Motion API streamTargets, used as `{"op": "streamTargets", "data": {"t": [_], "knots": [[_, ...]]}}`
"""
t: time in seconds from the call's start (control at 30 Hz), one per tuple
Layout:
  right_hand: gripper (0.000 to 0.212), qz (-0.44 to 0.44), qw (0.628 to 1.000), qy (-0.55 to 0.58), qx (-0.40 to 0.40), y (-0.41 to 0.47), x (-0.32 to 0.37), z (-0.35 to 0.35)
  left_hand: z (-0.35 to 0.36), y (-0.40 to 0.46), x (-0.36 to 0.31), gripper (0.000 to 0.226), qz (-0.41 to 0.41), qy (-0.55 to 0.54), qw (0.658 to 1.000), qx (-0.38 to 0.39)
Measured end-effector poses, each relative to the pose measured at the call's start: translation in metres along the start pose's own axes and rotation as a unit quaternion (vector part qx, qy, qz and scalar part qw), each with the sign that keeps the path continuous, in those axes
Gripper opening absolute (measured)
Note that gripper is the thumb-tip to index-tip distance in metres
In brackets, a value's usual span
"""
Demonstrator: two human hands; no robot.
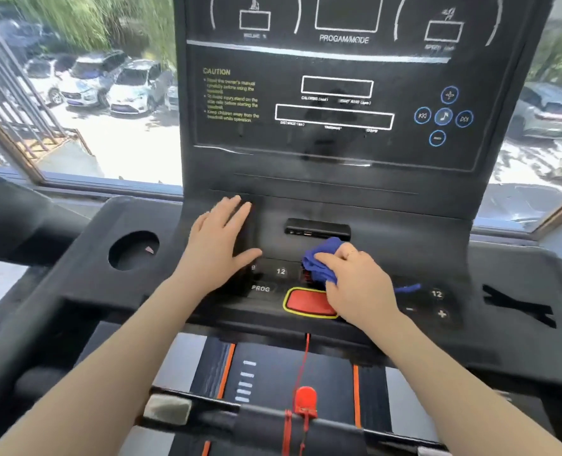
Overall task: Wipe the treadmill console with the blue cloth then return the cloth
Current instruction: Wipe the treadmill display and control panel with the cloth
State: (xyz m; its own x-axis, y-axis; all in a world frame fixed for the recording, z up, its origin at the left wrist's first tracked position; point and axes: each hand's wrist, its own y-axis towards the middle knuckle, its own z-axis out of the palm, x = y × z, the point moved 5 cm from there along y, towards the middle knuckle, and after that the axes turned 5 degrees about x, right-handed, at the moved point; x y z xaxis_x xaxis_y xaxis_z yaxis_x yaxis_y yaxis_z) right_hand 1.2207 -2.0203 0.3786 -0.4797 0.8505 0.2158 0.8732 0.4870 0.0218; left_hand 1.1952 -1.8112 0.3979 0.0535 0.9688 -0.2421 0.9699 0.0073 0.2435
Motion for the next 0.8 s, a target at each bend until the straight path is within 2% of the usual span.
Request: {"op": "streamTargets", "data": {"t": [0.1, 0.17, 0.3, 0.47, 0.57, 0.7, 0.8], "knots": [[0.052, 0.054, 0.998, -0.004, -0.011, 0.014, 0.041, 0.009, -0.007, -0.038, 0.064, 0.106, -0.097, -0.103, 0.984, 0.108], [0.055, 0.062, 0.998, 0.002, -0.007, 0.029, 0.075, 0.019, -0.009, -0.059, 0.088, 0.118, -0.102, -0.119, 0.974, 0.164], [0.056, 0.052, 0.997, 0.038, -0.029, 0.064, 0.148, 0.036, -0.011, -0.073, 0.098, 0.096, -0.091, -0.213, 0.962, 0.148], [0.051, -0.027, 0.999, 0.042, -0.008, 0.086, 0.215, 0.051, 0.000, -0.071, 0.110, 0.090, -0.071, -0.229, 0.964, 0.112], [0.051, -0.038, 0.999, 0.023, 0.006, 0.068, 0.208, 0.051, 0.007, -0.074, 0.117, 0.086, -0.082, -0.247, 0.962, 0.085], [0.049, -0.047, 0.999, 0.022, 0.008, 0.046, 0.173, 0.044, 0.016, -0.079, 0.126, 0.097, -0.129, -0.296, 0.943, 0.083], [0.052, 0.048, 0.999, -0.014, -0.020, 0.071, 0.141, 0.038, 0.015, -0.080, 0.123, 0.100, -0.131, -0.305, 0.939, 0.092]]}}
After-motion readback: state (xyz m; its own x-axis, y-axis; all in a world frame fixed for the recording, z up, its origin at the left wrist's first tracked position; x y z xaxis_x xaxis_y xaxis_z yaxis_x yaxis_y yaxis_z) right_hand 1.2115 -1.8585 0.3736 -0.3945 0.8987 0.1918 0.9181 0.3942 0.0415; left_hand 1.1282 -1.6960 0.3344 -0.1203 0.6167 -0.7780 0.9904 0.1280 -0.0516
